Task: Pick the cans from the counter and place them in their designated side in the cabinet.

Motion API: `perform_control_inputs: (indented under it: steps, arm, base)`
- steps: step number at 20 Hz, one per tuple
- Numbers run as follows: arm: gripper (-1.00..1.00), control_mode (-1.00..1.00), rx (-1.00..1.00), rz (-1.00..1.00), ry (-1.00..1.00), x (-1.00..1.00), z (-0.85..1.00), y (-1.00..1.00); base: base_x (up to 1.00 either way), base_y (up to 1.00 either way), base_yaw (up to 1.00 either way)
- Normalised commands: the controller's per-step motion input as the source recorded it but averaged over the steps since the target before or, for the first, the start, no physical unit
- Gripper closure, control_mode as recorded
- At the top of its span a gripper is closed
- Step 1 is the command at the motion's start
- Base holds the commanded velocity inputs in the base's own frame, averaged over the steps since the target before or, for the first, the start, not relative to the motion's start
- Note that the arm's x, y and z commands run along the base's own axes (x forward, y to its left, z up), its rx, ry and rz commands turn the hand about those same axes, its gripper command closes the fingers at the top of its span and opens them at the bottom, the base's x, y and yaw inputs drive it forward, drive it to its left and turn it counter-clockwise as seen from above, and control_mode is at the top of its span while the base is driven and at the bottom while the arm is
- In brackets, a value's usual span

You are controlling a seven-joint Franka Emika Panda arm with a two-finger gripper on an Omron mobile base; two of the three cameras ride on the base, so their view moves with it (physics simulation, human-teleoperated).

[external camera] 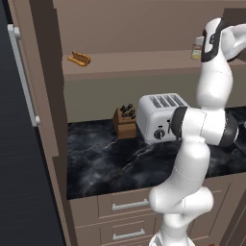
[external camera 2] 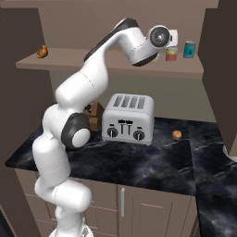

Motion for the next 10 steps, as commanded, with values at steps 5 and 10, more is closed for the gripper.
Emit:
perform_control_inputs:
  steps: [5, 10]
  arm:
    - [-1.0, -1.0, 0.01, 0.04, -0.11, -0.45, 0.13, 0.16]
    - [-1.0, -1.0, 0.0, 0.04, -0.11, -0.46, 0.13, 0.24]
  base:
    - [0.0, 0.0, 0.0]
    - [0.0, 0.0, 0.0]
